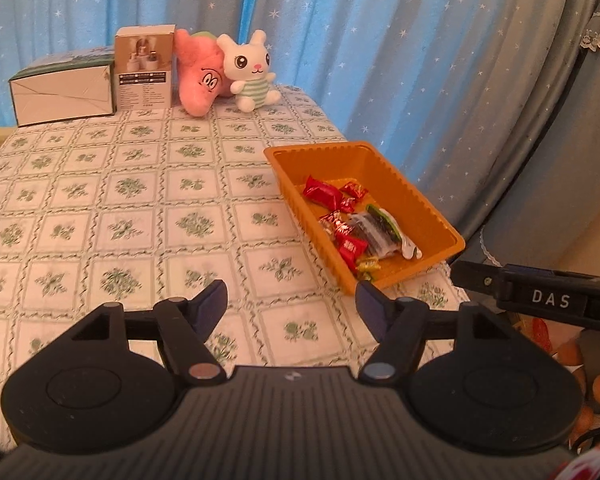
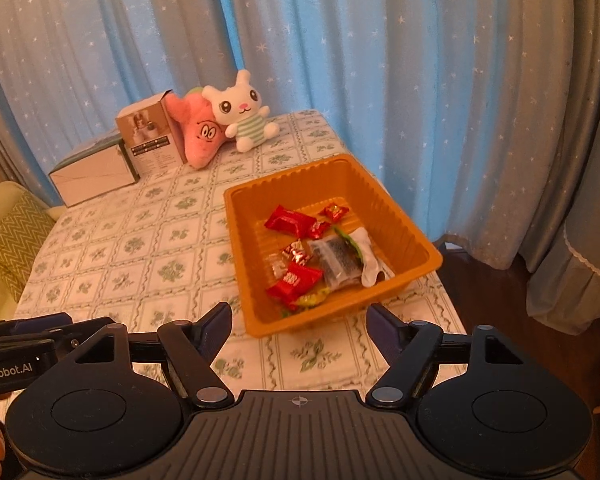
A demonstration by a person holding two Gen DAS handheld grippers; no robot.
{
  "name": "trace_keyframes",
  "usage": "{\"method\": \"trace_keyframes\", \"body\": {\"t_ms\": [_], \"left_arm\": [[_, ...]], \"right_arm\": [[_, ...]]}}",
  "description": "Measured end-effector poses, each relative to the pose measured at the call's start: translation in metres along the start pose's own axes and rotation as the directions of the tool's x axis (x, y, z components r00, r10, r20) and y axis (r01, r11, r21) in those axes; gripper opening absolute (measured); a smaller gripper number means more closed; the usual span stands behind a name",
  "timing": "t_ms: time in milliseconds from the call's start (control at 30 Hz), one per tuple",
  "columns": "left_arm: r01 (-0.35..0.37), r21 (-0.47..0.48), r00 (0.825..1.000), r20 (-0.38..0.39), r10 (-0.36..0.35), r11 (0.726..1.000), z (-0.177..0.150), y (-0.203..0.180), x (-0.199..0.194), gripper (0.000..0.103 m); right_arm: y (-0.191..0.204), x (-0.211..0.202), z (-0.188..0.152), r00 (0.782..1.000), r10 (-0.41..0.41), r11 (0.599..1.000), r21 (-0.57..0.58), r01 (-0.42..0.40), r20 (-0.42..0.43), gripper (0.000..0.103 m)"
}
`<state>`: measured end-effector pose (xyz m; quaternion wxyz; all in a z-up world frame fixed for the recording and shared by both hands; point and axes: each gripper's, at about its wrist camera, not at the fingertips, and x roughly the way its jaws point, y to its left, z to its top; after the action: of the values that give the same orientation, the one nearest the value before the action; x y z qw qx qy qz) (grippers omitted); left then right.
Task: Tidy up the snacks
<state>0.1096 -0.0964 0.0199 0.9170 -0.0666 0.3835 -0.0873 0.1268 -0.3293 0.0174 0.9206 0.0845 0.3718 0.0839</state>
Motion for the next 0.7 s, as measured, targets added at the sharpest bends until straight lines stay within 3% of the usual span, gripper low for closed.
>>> {"method": "trace_keyframes", "body": {"t_ms": [333,700], "left_arm": [[-0.078,-0.009,0.996,0.038,0.079,0.997,-0.039,0.002,-0.044,0.068],[-0.077,-0.005,0.994,0.071,0.077,0.997,-0.066,-0.01,-0.082,0.068]], "right_arm": [[0.018,-0.041,-0.037,1.0,0.011,1.0,-0.007,-0.011,0.003,0.074],[0.037,-0.08,-0.063,0.999,0.01,0.999,-0.054,-0.008,0.042,0.074]]}}
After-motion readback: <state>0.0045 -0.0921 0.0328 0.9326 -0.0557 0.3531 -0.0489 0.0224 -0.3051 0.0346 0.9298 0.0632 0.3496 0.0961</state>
